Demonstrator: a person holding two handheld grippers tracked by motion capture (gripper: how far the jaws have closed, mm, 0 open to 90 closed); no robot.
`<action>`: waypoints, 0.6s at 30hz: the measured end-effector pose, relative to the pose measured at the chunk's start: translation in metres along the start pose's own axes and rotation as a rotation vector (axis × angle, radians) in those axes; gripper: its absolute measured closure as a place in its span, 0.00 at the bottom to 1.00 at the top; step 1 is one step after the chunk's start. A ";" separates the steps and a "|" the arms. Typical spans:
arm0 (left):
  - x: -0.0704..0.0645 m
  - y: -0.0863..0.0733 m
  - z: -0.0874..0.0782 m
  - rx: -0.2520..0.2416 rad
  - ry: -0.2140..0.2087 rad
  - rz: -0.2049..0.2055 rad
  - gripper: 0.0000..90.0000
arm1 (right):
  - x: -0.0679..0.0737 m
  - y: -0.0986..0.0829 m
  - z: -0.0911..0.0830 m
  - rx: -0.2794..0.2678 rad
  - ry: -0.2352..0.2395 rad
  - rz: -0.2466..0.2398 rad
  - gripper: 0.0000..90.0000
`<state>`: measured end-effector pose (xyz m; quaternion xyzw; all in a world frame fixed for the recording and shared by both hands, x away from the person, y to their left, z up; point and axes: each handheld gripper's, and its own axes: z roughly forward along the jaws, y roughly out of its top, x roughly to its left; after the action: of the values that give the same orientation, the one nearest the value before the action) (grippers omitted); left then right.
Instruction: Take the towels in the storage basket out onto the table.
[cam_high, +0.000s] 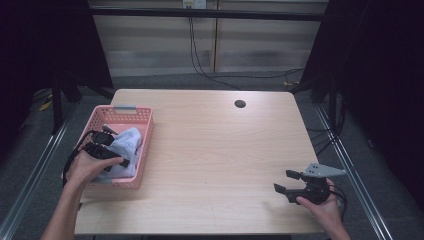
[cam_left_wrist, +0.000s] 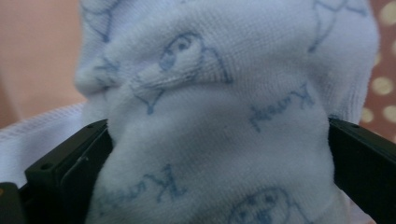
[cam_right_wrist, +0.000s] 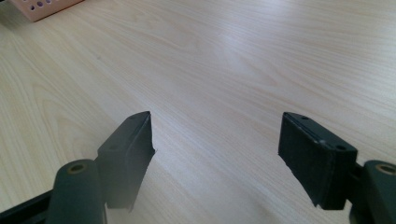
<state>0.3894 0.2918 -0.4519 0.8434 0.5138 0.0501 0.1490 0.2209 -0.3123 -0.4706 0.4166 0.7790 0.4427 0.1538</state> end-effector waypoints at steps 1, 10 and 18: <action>0.000 0.002 0.001 0.015 0.004 -0.022 0.00 | 0.000 0.000 0.000 0.001 0.001 -0.001 0.29; -0.006 0.016 0.005 0.137 0.049 -0.001 0.00 | 0.000 0.000 0.000 0.005 0.004 -0.001 0.29; -0.006 0.012 0.008 0.119 0.055 0.004 0.00 | 0.000 0.000 0.000 0.010 0.001 -0.005 0.29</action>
<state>0.3986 0.2800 -0.4559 0.8501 0.5181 0.0431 0.0844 0.2206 -0.3122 -0.4709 0.4152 0.7824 0.4384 0.1524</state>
